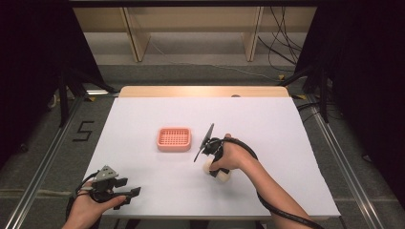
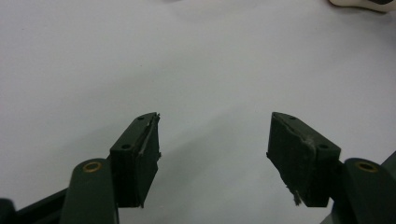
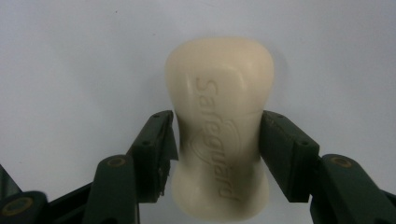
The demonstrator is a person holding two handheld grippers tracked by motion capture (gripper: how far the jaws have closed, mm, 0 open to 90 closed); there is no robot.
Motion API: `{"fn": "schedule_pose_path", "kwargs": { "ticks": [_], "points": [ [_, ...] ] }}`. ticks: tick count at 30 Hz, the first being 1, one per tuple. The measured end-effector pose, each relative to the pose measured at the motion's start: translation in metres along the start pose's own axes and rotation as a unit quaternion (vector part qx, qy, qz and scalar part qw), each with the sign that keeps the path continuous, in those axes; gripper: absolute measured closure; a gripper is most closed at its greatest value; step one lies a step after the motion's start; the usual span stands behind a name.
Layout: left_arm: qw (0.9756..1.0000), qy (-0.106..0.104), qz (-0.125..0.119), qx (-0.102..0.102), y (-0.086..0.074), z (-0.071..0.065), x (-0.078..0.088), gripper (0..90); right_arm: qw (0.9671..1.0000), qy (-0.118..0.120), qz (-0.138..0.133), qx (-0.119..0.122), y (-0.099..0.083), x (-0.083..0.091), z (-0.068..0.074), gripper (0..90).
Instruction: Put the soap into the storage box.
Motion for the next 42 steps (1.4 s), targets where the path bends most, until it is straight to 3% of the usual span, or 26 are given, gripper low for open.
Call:
{"fn": "schedule_pose_path", "kwargs": {
  "ticks": [3, 4, 23, 26, 27, 28, 30, 34, 36, 39, 40, 42],
  "points": [
    [0.9998, 0.005, -0.013, 0.017, 0.002, -0.002, -0.002, 33.7, 1.0, -0.002, 0.002, -0.003, 0.001, -0.003, 0.001, 46.0],
    [1.0, 0.001, -0.005, 0.005, 0.001, -0.001, -0.001, 33.6, 1.0, -0.003, 0.001, 0.003, 0.001, -0.003, 0.0, 46.3],
    [0.9999, -0.01, 0.002, -0.007, 0.0, 0.0, 0.0, 33.5, 0.9999, 0.008, 0.002, 0.005, 0.002, -0.01, -0.003, 49.3],
    [0.9997, -0.01, 0.013, -0.018, -0.001, 0.002, 0.001, 33.5, 0.9999, 0.012, 0.001, -0.005, 0.002, -0.01, -0.002, 49.3],
    [0.9999, -0.006, 0.008, -0.014, -0.001, 0.001, -0.001, 33.5, 0.9999, 0.013, 0.0, -0.001, 0.002, -0.01, -0.003, 49.3],
    [0.9998, -0.002, -0.012, 0.015, 0.001, -0.002, -0.004, 33.5, 0.9999, 0.013, 0.003, -0.006, 0.002, -0.01, -0.002, 49.2],
    [0.9998, -0.002, -0.012, 0.017, 0.001, -0.002, -0.004, 33.5, 0.9999, 0.012, 0.002, 0.002, 0.003, -0.01, -0.003, 49.0],
    [0.9998, -0.002, -0.013, 0.016, 0.001, -0.002, -0.004, 33.5, 0.9998, 0.014, 0.008, -0.008, 0.003, -0.01, -0.003, 48.1],
    [0.9998, -0.004, -0.012, 0.015, 0.001, -0.003, -0.003, 33.5, 0.9998, 0.014, 0.002, 0.013, 0.004, -0.011, -0.006, 47.2],
    [0.9999, -0.003, -0.012, 0.012, 0.001, -0.002, -0.004, 33.5, 0.9999, 0.011, 0.008, 0.006, 0.004, -0.011, -0.005, 46.7],
    [0.9999, -0.003, -0.011, 0.011, 0.001, -0.002, -0.004, 33.5, 0.9998, 0.013, 0.015, -0.008, 0.003, -0.01, -0.002, 46.4],
    [0.9999, -0.003, -0.011, 0.011, 0.001, -0.002, -0.004, 33.5, 0.9997, 0.012, 0.019, -0.002, 0.003, -0.01, -0.004, 45.3]
  ]
}}
Point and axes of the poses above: each handheld gripper's, and its own axes: x roughly backward along the jaws, y roughly out of its top, z roughly to its left, the point moved 5 cm from there along -x, roughly forward along the jaws, and after that the axes turned 13 degrees about -x, right-handed, at the moved point
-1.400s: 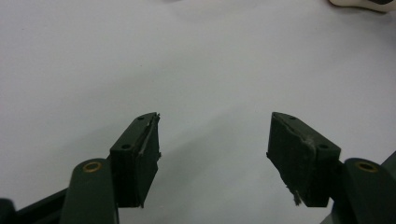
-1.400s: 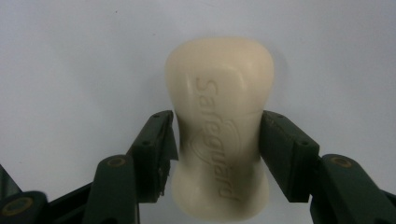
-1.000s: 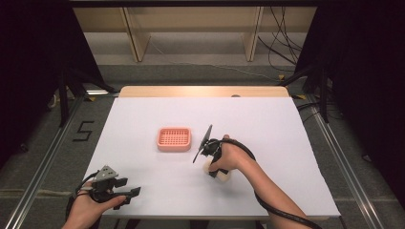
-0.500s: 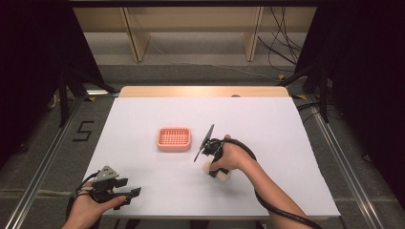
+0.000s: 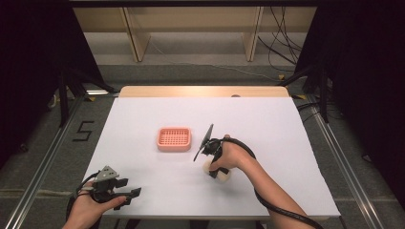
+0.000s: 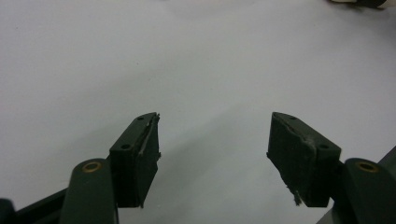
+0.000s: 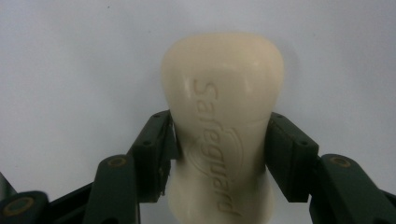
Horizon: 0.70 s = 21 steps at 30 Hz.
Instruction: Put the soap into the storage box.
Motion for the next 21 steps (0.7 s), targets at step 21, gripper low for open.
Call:
{"fn": "schedule_pose_path", "kwargs": {
  "ticks": [21],
  "points": [
    [0.9999, -0.007, 0.009, -0.007, -0.0012, 0.0007, 0.0009, 33.5, 0.9987, -0.006, -0.008, 0.049, -0.0015, 0.0018, 0.0043, 50.4]
  ]
}}
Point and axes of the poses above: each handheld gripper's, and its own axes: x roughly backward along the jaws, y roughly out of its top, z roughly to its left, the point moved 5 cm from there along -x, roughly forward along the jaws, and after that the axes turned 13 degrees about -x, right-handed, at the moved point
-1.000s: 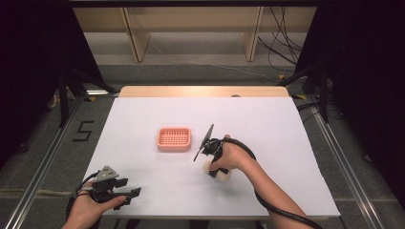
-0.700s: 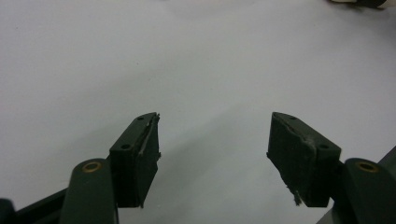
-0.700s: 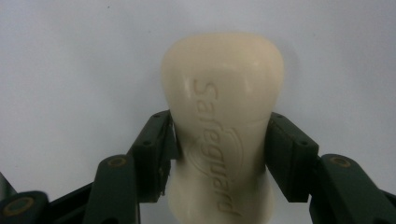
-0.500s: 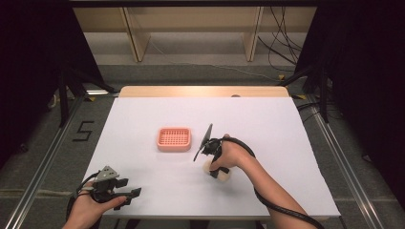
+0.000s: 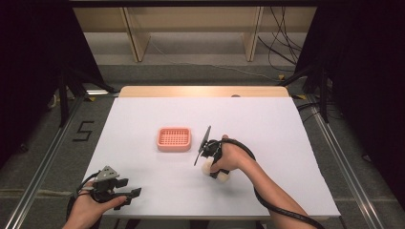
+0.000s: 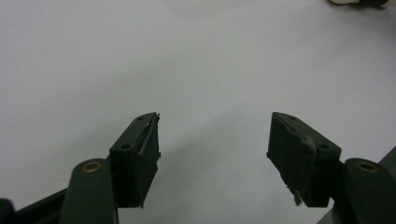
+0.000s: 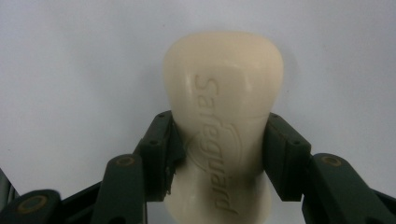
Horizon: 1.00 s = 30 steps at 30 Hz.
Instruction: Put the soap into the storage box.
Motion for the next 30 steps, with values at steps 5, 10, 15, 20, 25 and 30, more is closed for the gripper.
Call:
{"fn": "schedule_pose_path", "kwargs": {
  "ticks": [5, 10, 15, 20, 25, 30],
  "points": [
    [1.0, 0.0, 0.0, 0.001, 0.0, 0.0, 0.0, 33.4, 0.9998, 0.003, -0.02, -0.006, -0.002, 0.006, -0.002, 50.5],
    [1.0, 0.001, -0.004, 0.003, 0.0, 0.0, 0.0, 33.4, 0.9992, 0.002, -0.037, -0.011, -0.003, 0.01, -0.003, 50.5],
    [1.0, 0.0, -0.001, -0.001, 0.0, 0.0, 0.0, 33.5, 0.9973, 0.01, -0.067, -0.029, -0.003, 0.013, -0.005, 50.5],
    [1.0, 0.008, -0.002, 0.003, 0.0, 0.0, 0.0, 33.4, 0.9953, 0.017, -0.088, -0.035, -0.004, 0.018, -0.007, 50.5],
    [1.0, 0.003, -0.006, 0.006, 0.001, 0.0, -0.001, 33.4, 0.9937, 0.02, -0.1, -0.047, -0.005, 0.02, -0.007, 50.5],
    [0.9999, 0.007, -0.008, 0.008, 0.001, 0.0, -0.001, 33.4, 0.9921, 0.022, -0.113, -0.05, -0.005, 0.02, -0.008, 50.5]
  ]
}}
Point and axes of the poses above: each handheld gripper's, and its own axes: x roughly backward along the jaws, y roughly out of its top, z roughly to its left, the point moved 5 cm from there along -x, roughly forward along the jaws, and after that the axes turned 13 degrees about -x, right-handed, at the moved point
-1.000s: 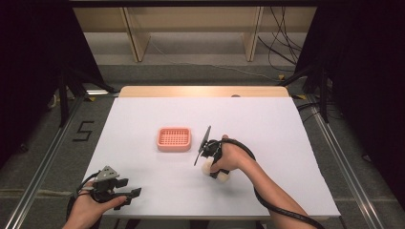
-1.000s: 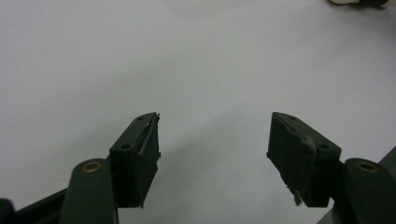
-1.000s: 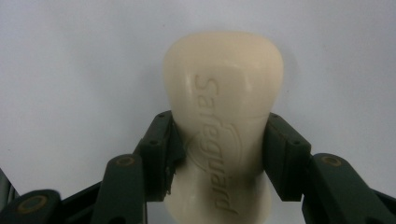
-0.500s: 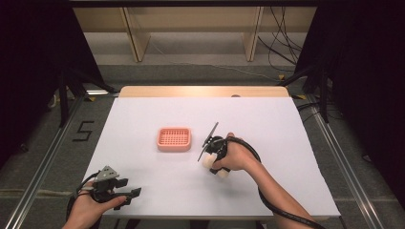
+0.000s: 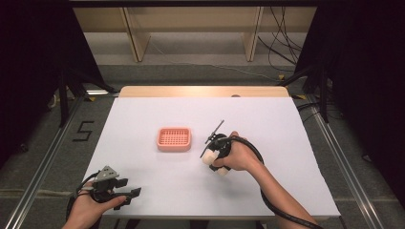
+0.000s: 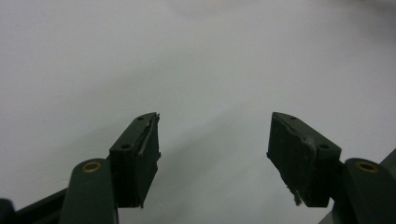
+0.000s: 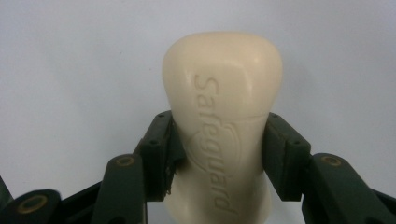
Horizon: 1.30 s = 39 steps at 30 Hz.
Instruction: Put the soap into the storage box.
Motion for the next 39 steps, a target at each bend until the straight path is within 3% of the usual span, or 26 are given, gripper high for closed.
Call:
{"fn": "schedule_pose_path", "kwargs": {
  "ticks": [2, 4, 8, 9, 11, 15, 16, 18, 26, 31, 33, 34, 37, 39],
  "points": [
    [0.9994, -0.007, 0.022, -0.025, -0.002, 0.003, 0.003, 33.4, 1.0, 0.002, -0.001, 0.002, 0.0, 0.0, 0.0, 50.5],
    [1.0, -0.004, 0.0, -0.001, 0.0, 0.0, 0.0, 33.4, 1.0, 0.001, -0.007, 0.001, 0.001, 0.0, 0.0, 50.5],
    [1.0, -0.002, -0.001, 0.003, 0.0, 0.0, 0.0, 33.4, 0.9999, 0.001, -0.011, 0.0, 0.002, 0.001, 0.0, 50.6],
    [0.9998, -0.007, 0.013, -0.015, -0.002, 0.002, 0.003, 33.5, 0.9998, 0.0, -0.018, 0.0, 0.003, 0.002, 0.0, 50.5],
    [1.0, -0.004, -0.001, 0.001, -0.001, 0.0, 0.001, 33.4, 0.9998, 0.0, -0.018, 0.0, 0.004, 0.002, 0.0, 50.5],
    [1.0, -0.006, -0.002, 0.007, 0.0, -0.001, 0.001, 33.5, 0.9998, -0.003, -0.019, 0.004, 0.006, 0.005, 0.001, 50.5],
    [0.9999, -0.009, 0.007, -0.004, -0.001, 0.0, 0.002, 33.5, 0.9998, -0.004, -0.021, 0.005, 0.007, 0.005, 0.0, 50.5],
    [1.0, -0.006, -0.001, 0.005, -0.001, -0.001, 0.001, 33.5, 0.9996, -0.005, -0.026, 0.006, 0.009, 0.006, 0.0, 50.5],
    [1.0, 0.006, -0.002, 0.002, -0.001, 0.0, 0.002, 33.4, 0.9992, -0.008, -0.04, -0.001, 0.016, 0.009, 0.001, 50.5],
    [1.0, 0.002, -0.003, 0.003, -0.001, 0.001, 0.002, 33.5, 0.9987, -0.012, -0.049, -0.003, 0.02, 0.009, 0.001, 50.5],
    [1.0, -0.001, -0.005, 0.006, -0.001, 0.0, 0.003, 33.4, 0.9984, -0.018, -0.053, 0.009, 0.022, 0.009, -0.002, 50.5],
    [0.9999, -0.005, 0.007, -0.012, -0.003, 0.002, 0.005, 33.5, 0.9987, -0.021, -0.047, 0.001, 0.021, 0.01, -0.002, 50.6],
    [0.9999, -0.003, 0.007, -0.009, -0.003, 0.002, 0.005, 33.5, 0.9983, -0.021, -0.054, 0.008, 0.024, 0.01, -0.003, 50.6],
    [1.0, 0.003, 0.006, -0.006, -0.003, 0.001, 0.005, 33.4, 0.9983, -0.014, -0.057, -0.004, 0.025, 0.01, -0.001, 50.6]
  ]
}}
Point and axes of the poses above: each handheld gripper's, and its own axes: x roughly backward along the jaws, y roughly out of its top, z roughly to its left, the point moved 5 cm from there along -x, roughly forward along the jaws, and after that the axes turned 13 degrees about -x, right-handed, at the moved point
